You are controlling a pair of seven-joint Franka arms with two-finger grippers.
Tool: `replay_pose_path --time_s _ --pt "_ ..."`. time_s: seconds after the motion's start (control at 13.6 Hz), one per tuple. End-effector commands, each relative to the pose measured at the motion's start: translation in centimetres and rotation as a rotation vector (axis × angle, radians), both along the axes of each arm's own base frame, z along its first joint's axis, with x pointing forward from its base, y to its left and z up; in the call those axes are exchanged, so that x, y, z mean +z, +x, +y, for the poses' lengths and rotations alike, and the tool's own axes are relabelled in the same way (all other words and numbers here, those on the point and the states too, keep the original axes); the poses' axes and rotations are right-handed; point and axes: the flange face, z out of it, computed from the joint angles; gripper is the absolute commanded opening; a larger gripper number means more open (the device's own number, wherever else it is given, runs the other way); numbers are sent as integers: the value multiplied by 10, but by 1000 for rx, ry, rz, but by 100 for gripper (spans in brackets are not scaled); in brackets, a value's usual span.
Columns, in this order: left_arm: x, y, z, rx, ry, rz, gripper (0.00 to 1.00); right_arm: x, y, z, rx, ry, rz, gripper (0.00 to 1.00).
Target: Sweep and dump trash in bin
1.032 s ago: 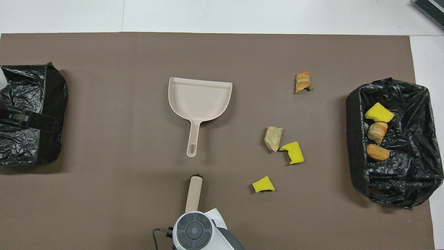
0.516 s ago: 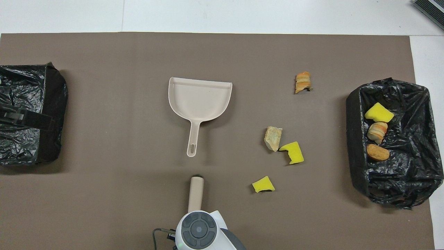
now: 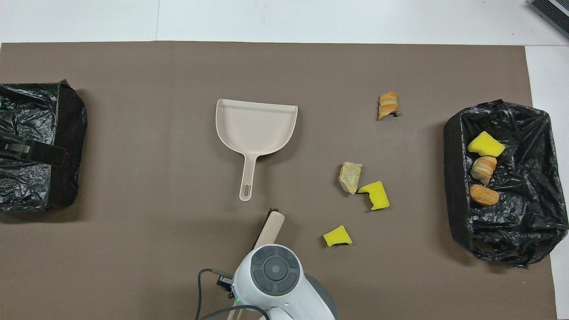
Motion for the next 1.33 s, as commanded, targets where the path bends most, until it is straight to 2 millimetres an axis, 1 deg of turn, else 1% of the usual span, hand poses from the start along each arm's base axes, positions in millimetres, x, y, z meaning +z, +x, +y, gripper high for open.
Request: replay_pose_path --time_s 0.0,0.15,0.22,0.29,0.44,0.52,0.66,0.74,0.81,0.88,0.96,1.03,1.11,1.18,1.25 --pt "9 15 -2 -16 10 -10 100 46 26 -48 5 -14 6 0" --pt "12 18 1 -10 9 -15 100 71 55 -87 71 -49 55 0" --pt "12 17 1 -8 8 -12 100 79 68 -107 112 -75 70 0" --pt "14 17 2 -5 6 -19 100 83 79 -126 138 -103 86 0" --pt "15 14 2 5 5 -27 100 76 95 -163 205 -219 62 0" --pt "13 14 1 4 6 -21 100 73 104 -187 243 -262 70 0" --pt "13 12 -8 -10 6 -20 100 68 122 -233 387 -335 71 0" --pt "11 8 -13 -13 6 -15 100 62 136 -261 432 -362 77 0" --pt "0 -1 -29 -32 8 0 100 59 149 -288 485 -380 72 0" --pt "-17 -5 -54 -53 13 6 100 56 160 -309 564 -399 58 0" --pt "-35 -7 -79 -49 13 -2 100 55 176 -334 632 -414 32 0" --pt "-58 -7 -110 -43 8 -21 100 52 190 -348 696 -433 9 0" --pt "-84 -8 -144 -50 -5 -52 100 43 208 -351 754 -462 -12 0" --pt "-104 -10 -167 -48 -22 -84 100 37 223 -355 795 -500 -36 0" --pt "-130 -11 -189 -46 -36 -80 100 29 240 -369 836 -529 -56 0"
